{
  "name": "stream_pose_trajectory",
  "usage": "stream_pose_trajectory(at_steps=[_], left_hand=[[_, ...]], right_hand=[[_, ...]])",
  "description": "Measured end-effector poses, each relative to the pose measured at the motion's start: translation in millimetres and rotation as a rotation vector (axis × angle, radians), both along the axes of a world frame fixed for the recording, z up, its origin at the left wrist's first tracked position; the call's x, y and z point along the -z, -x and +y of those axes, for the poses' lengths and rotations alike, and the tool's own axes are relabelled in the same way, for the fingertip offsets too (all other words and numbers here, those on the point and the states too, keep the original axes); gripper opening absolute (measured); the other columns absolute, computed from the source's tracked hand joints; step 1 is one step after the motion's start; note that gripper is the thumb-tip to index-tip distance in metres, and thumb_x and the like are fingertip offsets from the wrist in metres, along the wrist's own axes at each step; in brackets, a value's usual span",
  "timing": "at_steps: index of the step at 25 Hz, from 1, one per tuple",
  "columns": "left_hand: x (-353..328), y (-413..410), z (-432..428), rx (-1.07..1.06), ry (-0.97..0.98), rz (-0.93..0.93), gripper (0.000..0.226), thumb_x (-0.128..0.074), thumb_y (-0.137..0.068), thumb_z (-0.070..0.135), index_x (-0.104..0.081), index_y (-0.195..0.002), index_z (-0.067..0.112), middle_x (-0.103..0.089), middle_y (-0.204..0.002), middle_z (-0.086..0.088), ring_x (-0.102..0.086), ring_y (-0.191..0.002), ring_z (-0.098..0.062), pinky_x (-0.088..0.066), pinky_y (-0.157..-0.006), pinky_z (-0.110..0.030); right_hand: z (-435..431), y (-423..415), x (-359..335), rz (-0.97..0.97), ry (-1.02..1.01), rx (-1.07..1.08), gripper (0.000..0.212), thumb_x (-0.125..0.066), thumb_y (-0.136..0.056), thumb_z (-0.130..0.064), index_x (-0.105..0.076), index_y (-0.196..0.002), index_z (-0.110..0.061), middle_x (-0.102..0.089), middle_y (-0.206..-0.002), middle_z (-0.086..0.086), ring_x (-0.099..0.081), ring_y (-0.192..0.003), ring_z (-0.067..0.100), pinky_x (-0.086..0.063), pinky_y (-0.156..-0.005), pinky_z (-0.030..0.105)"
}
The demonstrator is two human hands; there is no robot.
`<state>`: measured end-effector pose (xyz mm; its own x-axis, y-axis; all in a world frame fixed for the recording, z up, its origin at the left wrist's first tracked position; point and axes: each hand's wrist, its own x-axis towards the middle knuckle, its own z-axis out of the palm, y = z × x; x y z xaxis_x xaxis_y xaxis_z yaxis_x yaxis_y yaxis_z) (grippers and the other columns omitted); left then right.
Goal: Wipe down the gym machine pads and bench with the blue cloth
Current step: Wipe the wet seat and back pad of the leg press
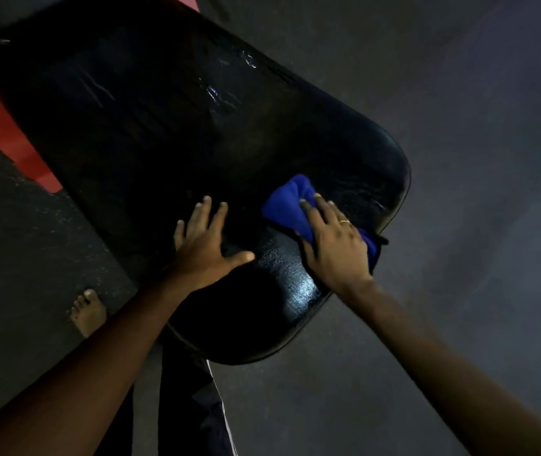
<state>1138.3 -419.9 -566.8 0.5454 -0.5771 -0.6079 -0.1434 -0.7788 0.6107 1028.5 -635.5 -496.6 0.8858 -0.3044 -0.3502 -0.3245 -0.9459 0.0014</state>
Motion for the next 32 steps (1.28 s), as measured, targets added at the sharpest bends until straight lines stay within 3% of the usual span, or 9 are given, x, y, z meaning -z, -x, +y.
stream_pose_trajectory(at_steps=[3,8,10,13,15,21,23,28,32], left_hand=[[-1.2,24.1,-16.8,0.061,0.005,-0.070,0.121,-0.026,-0.056,0.096,0.003,-0.157,0.036,0.016,-0.165,-0.002,0.017,-0.151,-0.019,0.008,-0.119,-0.052],[7.3,23.3,-15.0,0.105,-0.035,-0.085,0.128,-0.010,-0.047,0.105,0.019,-0.153,0.040,0.028,-0.162,0.001,0.028,-0.148,-0.018,0.010,-0.119,-0.053],[7.3,23.9,-14.4,0.108,-0.033,-0.084,0.128,-0.005,-0.044,0.106,0.021,-0.151,0.041,0.030,-0.161,0.003,0.029,-0.147,-0.016,0.011,-0.119,-0.052],[8.1,25.6,-15.4,0.080,-0.038,-0.103,0.126,-0.005,-0.045,0.106,0.020,-0.151,0.044,0.026,-0.162,0.005,0.026,-0.148,-0.015,0.010,-0.119,-0.051],[8.4,25.3,-14.9,0.078,-0.035,-0.095,0.125,-0.007,-0.045,0.106,0.019,-0.151,0.045,0.026,-0.162,0.006,0.027,-0.147,-0.014,0.011,-0.118,-0.051],[6.7,23.0,-14.0,0.080,-0.010,-0.048,0.123,-0.025,-0.053,0.102,0.019,-0.151,0.044,0.031,-0.160,0.007,0.032,-0.146,-0.013,0.014,-0.117,-0.051],[7.1,23.3,-13.6,0.062,0.000,-0.047,0.123,-0.027,-0.053,0.102,0.018,-0.152,0.044,0.028,-0.161,0.007,0.030,-0.146,-0.013,0.013,-0.117,-0.051],[5.3,24.3,-15.9,-0.014,0.011,-0.096,0.117,-0.030,-0.058,0.098,0.000,-0.156,0.042,0.012,-0.166,0.005,0.016,-0.151,-0.013,0.004,-0.120,-0.049],[6.8,5.8,-32.2,-0.102,0.040,-0.121,0.112,-0.030,-0.064,0.093,-0.008,-0.157,0.034,0.005,-0.166,0.000,0.010,-0.152,-0.014,0.002,-0.120,-0.045]], right_hand=[[-58.2,-37.1,7.7,-0.042,0.121,0.080,0.062,-0.056,-0.091,-0.028,-0.040,-0.149,-0.019,-0.041,-0.154,0.012,-0.043,-0.137,0.036,-0.034,-0.115,0.050],[-140.5,-141.6,32.6,-0.082,0.199,0.421,0.053,-0.052,-0.096,-0.034,-0.041,-0.142,-0.010,-0.048,-0.142,0.020,-0.051,-0.125,0.040,-0.044,-0.104,0.054],[-110.6,-168.7,48.2,-0.038,0.131,0.352,0.050,-0.051,-0.099,-0.034,-0.042,-0.141,-0.009,-0.047,-0.141,0.021,-0.053,-0.122,0.039,-0.047,-0.100,0.053],[-40.1,-167.9,75.4,0.045,0.064,-0.089,0.052,-0.053,-0.097,-0.034,-0.043,-0.143,-0.012,-0.042,-0.148,0.019,-0.051,-0.124,0.039,-0.048,-0.097,0.050],[-51.8,-174.7,74.8,0.069,0.002,-0.164,0.056,-0.054,-0.096,-0.032,-0.039,-0.147,-0.016,-0.039,-0.153,0.016,-0.051,-0.127,0.040,-0.047,-0.096,0.051],[-128.3,-228.6,71.7,-0.009,0.074,0.286,0.048,-0.053,-0.099,-0.029,-0.040,-0.142,-0.014,-0.052,-0.136,0.019,-0.054,-0.122,0.036,-0.046,-0.096,0.050],[-95.9,-225.0,75.8,-0.026,0.063,0.280,0.045,-0.051,-0.100,-0.032,-0.042,-0.140,-0.012,-0.051,-0.137,0.018,-0.054,-0.121,0.036,-0.047,-0.094,0.048],[-35.4,-147.9,68.1,0.075,0.003,-0.118,0.054,-0.054,-0.095,-0.023,-0.040,-0.147,-0.017,-0.040,-0.153,0.015,-0.048,-0.132,0.039,-0.049,-0.098,0.049],[-143.9,-189.8,50.2,0.078,0.209,0.196,0.056,-0.059,-0.093,-0.018,-0.037,-0.145,-0.011,-0.049,-0.138,0.022,-0.055,-0.118,0.044,-0.048,-0.092,0.055]])
